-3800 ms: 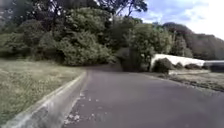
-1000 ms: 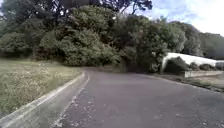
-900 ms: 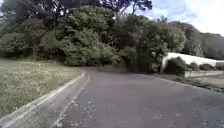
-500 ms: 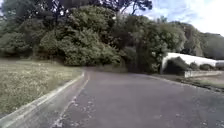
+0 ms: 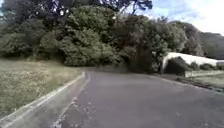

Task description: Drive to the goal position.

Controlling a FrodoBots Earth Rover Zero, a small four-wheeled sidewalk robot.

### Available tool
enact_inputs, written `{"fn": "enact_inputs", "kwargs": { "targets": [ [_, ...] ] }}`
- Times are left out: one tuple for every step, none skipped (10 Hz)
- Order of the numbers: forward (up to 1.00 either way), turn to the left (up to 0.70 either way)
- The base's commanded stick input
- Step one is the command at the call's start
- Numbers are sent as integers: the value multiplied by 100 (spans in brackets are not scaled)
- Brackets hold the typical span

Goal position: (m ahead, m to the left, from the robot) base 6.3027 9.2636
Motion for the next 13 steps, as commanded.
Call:
{"fn": "enact_inputs", "kwargs": {
  "targets": [
    [69,0],
    [70,0],
    [70,0],
    [70,0],
    [70,0],
    [70,0],
    [70,0],
    [70,0],
    [70,0],
    [70,0],
    [70,1],
    [70,3],
    [70,12]
  ]
}}
